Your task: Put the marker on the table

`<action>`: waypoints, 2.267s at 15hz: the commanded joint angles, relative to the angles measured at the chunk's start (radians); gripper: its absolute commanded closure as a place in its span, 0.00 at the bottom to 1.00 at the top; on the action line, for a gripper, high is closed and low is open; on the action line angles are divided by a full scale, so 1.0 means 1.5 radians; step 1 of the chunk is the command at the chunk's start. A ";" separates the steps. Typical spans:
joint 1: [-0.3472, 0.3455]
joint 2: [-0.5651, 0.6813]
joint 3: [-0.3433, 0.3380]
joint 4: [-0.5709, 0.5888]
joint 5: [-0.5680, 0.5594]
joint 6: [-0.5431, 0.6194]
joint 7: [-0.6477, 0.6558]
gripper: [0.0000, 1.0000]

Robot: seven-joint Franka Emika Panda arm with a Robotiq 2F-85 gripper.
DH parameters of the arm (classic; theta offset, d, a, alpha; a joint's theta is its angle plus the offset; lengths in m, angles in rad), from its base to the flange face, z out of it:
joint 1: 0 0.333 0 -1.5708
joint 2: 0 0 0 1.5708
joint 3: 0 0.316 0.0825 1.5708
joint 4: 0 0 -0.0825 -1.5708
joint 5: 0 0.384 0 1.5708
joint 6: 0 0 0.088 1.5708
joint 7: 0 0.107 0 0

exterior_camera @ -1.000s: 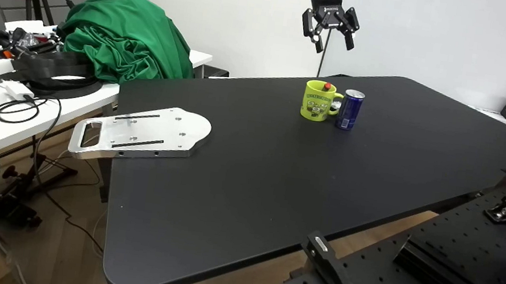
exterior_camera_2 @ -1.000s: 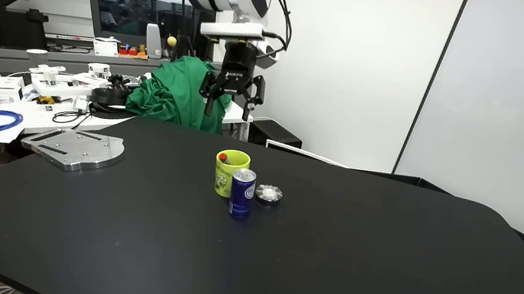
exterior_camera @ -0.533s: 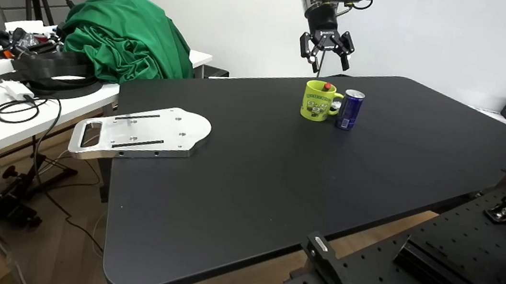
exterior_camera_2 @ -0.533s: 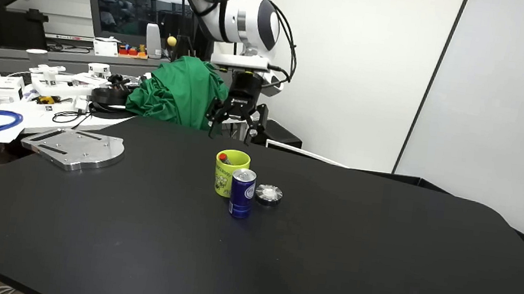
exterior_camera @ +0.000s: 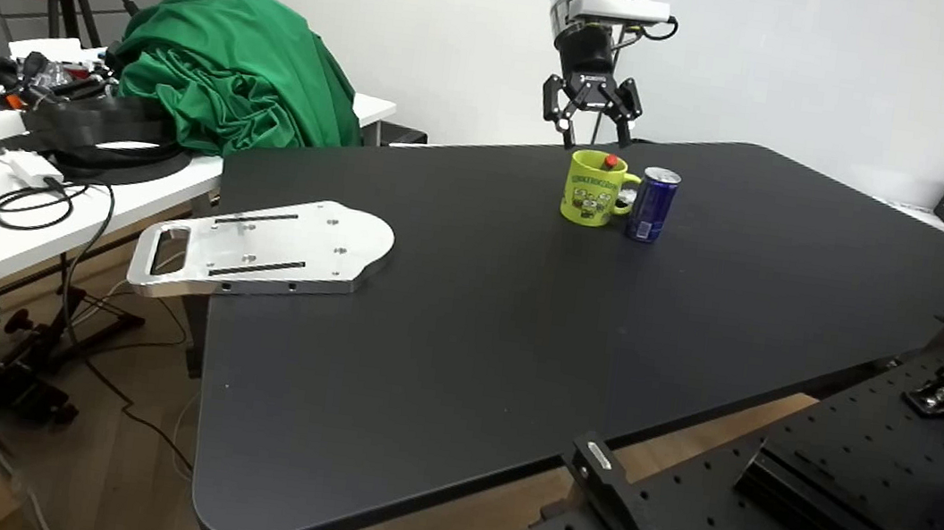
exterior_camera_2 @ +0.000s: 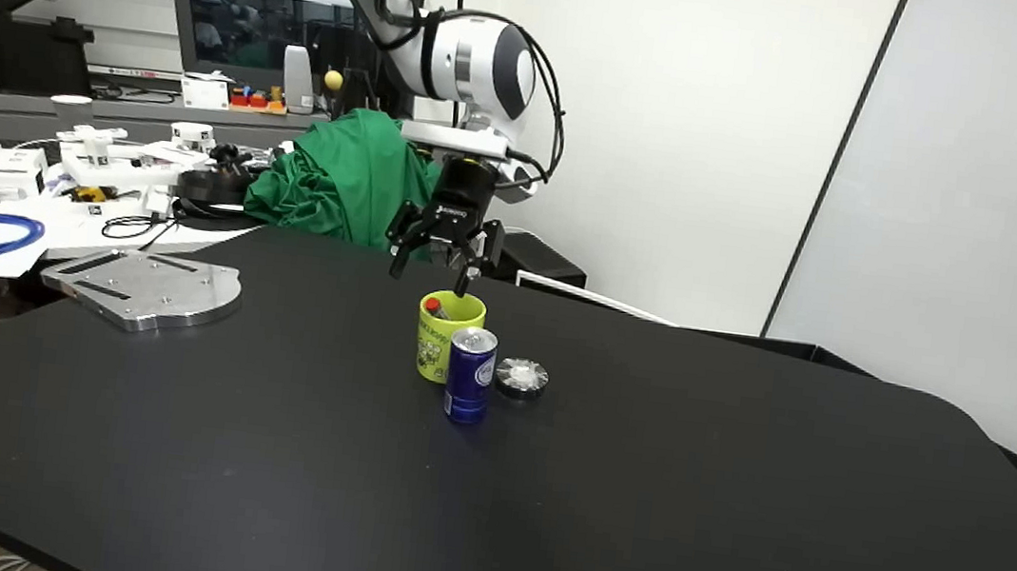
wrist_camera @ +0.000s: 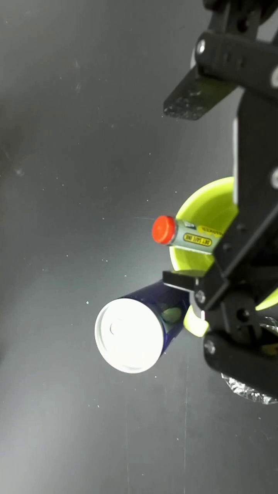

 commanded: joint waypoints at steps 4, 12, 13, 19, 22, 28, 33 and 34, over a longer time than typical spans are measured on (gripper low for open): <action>0.003 0.026 0.004 0.037 0.012 -0.023 0.026 0.00; 0.010 0.041 0.002 0.038 0.012 -0.034 0.035 0.00; 0.010 0.041 0.002 0.038 0.012 -0.036 0.035 0.00; 0.010 0.040 0.001 0.042 0.014 -0.032 0.046 0.55; 0.010 0.039 0.002 0.046 0.014 -0.034 0.047 0.75; 0.009 0.043 0.000 0.059 0.012 -0.029 0.047 0.32; -0.010 0.056 -0.010 0.074 0.039 -0.018 0.118 0.01; -0.014 0.056 -0.014 0.070 0.049 -0.012 0.137 0.00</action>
